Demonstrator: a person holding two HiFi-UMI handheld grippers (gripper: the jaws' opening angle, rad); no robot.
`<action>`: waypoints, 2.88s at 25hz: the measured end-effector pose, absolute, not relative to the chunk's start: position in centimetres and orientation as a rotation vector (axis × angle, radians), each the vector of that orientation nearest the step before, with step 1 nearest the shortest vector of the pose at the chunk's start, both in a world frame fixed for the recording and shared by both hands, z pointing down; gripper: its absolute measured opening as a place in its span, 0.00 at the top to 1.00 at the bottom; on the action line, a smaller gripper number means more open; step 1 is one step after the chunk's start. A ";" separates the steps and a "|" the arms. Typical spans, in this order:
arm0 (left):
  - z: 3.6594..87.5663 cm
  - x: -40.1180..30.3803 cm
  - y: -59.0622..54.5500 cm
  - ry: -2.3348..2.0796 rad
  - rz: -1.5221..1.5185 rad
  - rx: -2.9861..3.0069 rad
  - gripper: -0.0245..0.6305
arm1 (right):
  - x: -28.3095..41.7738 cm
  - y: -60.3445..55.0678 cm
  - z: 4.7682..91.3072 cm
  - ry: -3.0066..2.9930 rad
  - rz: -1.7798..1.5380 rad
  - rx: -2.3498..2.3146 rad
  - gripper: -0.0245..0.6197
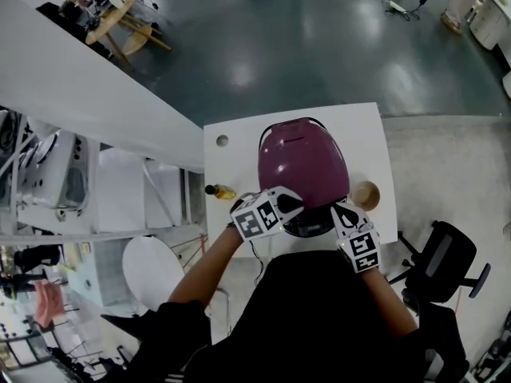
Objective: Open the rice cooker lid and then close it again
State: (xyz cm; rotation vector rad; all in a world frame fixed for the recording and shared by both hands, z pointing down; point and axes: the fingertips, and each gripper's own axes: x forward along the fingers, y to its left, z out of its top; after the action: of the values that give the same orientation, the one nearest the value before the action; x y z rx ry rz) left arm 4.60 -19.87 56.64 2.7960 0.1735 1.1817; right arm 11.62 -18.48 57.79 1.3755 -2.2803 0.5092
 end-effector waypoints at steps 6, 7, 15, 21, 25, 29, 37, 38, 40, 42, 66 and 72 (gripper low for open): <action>59.2 4.5 -19.5 0.184 1.216 2.744 0.96 | 11.7 -18.8 58.1 -2.272 0.520 1.385 0.96; 59.5 4.5 -19.4 0.182 1.224 2.729 0.96 | 11.7 -18.9 58.1 -2.271 0.521 1.384 0.96; 60.3 4.4 -19.3 0.144 1.200 2.709 0.96 | 12.2 -19.0 58.3 -2.262 0.534 1.384 0.96; 60.6 4.6 -19.4 0.106 1.195 2.698 0.96 | 12.4 -19.5 58.5 -2.264 0.541 1.382 0.96; 60.7 4.7 -19.3 0.070 1.181 2.698 0.96 | 12.2 -19.7 58.6 -2.272 0.548 1.370 0.96; 60.7 4.8 -19.3 0.055 1.167 2.731 0.96 | 12.0 -19.7 58.7 -2.273 0.549 1.356 0.96; 61.0 4.7 -19.4 0.041 1.208 2.694 0.96 | 12.5 -19.9 59.1 -2.261 0.562 1.370 0.96; 61.1 4.8 -19.3 0.041 1.213 2.687 0.96 | 12.6 -19.9 59.1 -2.259 0.564 1.374 0.96; 61.0 5.0 -19.2 0.046 1.227 2.667 0.96 | 12.8 -19.9 59.1 -2.255 0.566 1.379 0.96; 61.0 5.1 -19.2 0.058 1.262 2.650 0.96 | 12.9 -19.9 59.1 -2.256 0.567 1.384 0.96; 56.9 4.2 -19.9 -0.210 0.825 2.633 0.96 | 14.7 -18.9 56.3 -2.249 0.751 1.584 0.96; 55.1 -0.3 -19.3 -0.506 0.511 2.602 0.96 | 12.4 -17.7 54.3 -2.253 0.706 1.618 0.96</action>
State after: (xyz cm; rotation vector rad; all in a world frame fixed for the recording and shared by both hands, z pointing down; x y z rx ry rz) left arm -0.32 -19.30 55.08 2.6024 -0.5063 0.5114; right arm 12.38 -17.70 54.31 1.6176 -2.2532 0.7060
